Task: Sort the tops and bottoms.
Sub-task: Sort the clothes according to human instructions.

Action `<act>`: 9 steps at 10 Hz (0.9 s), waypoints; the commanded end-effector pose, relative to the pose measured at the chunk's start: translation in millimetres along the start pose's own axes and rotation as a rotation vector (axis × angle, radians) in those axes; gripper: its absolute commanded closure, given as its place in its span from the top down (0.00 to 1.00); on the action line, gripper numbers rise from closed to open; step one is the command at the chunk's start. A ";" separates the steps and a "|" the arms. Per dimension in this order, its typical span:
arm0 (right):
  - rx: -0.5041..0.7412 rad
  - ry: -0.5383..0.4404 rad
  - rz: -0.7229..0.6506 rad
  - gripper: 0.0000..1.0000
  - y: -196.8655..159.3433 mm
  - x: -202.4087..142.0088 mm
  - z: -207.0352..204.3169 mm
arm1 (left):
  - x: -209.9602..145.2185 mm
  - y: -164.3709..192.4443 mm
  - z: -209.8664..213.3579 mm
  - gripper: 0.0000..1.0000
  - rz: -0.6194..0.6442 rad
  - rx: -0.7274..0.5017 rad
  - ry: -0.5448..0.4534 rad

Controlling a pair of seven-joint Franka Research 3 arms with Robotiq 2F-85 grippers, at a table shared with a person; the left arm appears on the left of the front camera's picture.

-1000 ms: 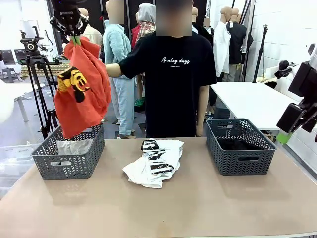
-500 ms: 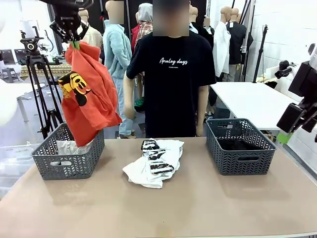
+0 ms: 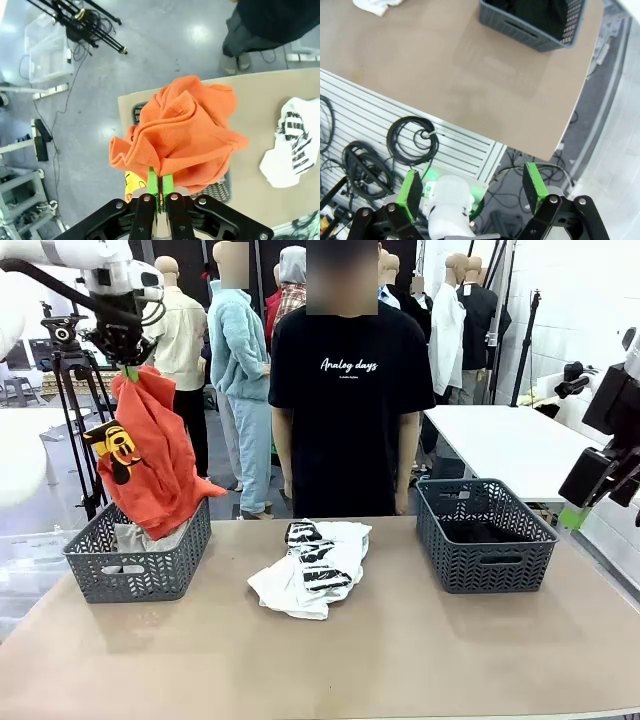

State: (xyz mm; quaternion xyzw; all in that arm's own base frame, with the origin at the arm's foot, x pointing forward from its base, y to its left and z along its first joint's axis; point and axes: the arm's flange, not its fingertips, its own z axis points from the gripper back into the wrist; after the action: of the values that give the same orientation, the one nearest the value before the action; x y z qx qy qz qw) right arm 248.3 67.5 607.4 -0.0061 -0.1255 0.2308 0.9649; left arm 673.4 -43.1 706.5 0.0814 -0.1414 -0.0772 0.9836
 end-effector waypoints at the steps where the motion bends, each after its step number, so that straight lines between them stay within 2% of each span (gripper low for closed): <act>1: -0.003 0.011 -0.003 1.00 0.3 -0.5 -1.4 | -37.0 -0.5 -14.0 0.00 0.016 -0.086 0.074; 2: -0.003 0.011 -0.003 1.00 0.3 -0.5 -1.4 | 0.0 0.0 0.0 0.00 0.000 0.000 0.000; 4: -0.003 0.011 -0.003 1.00 0.3 -0.5 -1.4 | 0.0 0.0 0.0 0.00 0.000 0.000 0.000; 5: -0.003 0.011 -0.003 1.00 0.3 -0.5 -1.4 | -0.7 1.0 -11.4 0.00 -0.010 -0.028 0.033; 6: -0.003 0.011 -0.003 1.00 0.3 -0.5 -1.4 | -3.3 3.9 -44.4 0.00 -0.029 -0.032 0.105; 9: -0.003 0.011 -0.003 1.00 0.3 -0.5 -1.4 | -49.3 20.0 -107.6 0.00 -0.015 -0.084 0.143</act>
State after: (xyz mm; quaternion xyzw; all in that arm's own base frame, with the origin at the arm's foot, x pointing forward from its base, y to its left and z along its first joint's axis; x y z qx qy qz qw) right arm 248.3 67.7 607.4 -0.0060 -0.1254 0.2311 0.9648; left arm 707.3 -11.6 621.8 0.0656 -0.0576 -0.0709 0.9937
